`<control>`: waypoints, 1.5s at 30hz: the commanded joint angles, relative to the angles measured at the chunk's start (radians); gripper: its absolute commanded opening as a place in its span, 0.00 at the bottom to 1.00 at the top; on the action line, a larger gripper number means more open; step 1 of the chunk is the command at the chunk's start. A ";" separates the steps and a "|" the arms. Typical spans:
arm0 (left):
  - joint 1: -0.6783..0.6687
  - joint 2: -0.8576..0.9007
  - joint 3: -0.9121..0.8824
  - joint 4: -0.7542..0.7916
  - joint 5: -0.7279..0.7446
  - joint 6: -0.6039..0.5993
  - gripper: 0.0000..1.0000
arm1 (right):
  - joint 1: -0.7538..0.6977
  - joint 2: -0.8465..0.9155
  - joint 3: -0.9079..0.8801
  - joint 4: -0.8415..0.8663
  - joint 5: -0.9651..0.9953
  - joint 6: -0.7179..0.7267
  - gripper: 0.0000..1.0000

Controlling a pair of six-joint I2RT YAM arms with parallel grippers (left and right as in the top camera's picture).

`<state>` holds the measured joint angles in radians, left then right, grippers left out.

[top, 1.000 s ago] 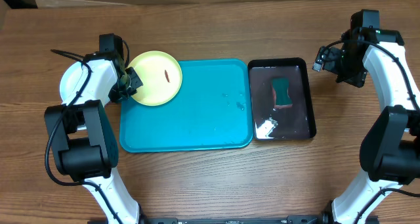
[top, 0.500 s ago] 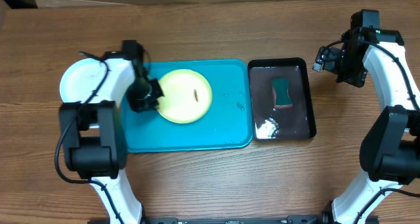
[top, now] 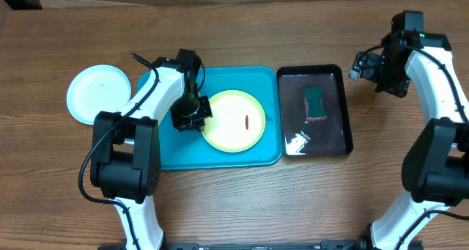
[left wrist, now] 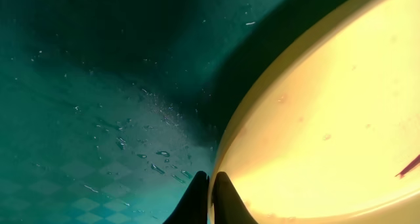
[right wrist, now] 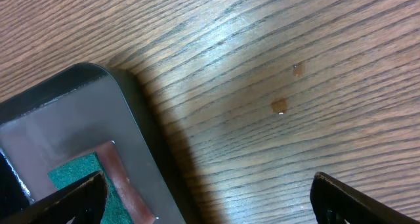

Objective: Clean dirty plates on tray and stack at the side

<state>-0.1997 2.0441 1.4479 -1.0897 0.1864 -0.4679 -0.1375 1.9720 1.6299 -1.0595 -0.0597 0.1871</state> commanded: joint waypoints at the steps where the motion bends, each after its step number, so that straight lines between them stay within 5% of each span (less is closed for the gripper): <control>1: 0.003 -0.011 -0.005 0.002 -0.018 -0.037 0.09 | -0.004 -0.016 0.010 0.004 0.007 0.007 1.00; 13: 0.003 -0.011 -0.006 0.027 -0.040 -0.034 0.18 | -0.004 -0.016 0.010 0.004 0.006 0.007 1.00; 16: 0.003 -0.011 -0.006 0.016 -0.040 -0.034 0.07 | -0.004 -0.016 0.010 0.004 0.006 0.008 1.00; 22: -0.008 -0.011 -0.006 0.015 -0.037 -0.034 0.15 | -0.004 -0.016 0.010 0.004 0.006 0.007 1.00; 23: -0.009 -0.011 -0.006 0.014 -0.037 -0.034 0.15 | -0.004 -0.016 0.010 0.004 0.006 0.007 1.00; 24: -0.010 -0.011 -0.006 0.010 -0.037 -0.034 0.04 | -0.004 -0.016 0.010 0.004 0.007 0.007 1.00; 37: -0.011 -0.011 -0.008 0.043 -0.117 -0.034 0.04 | -0.004 -0.016 0.010 0.039 -0.008 0.008 1.00; 42: -0.011 -0.011 -0.021 0.055 -0.121 -0.033 0.04 | -0.002 -0.016 0.010 0.034 -0.251 0.037 1.00; 44: -0.011 -0.011 -0.021 0.061 -0.119 -0.034 0.04 | -0.002 -0.016 0.011 0.025 -0.405 -0.077 0.99; 45: -0.011 -0.011 -0.021 0.065 -0.119 -0.034 0.04 | -0.002 -0.018 0.011 0.013 -0.474 -0.131 0.91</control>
<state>-0.2035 2.0441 1.4475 -1.0428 0.1146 -0.4980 -0.1379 1.9720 1.6299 -1.0344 -0.2596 0.1822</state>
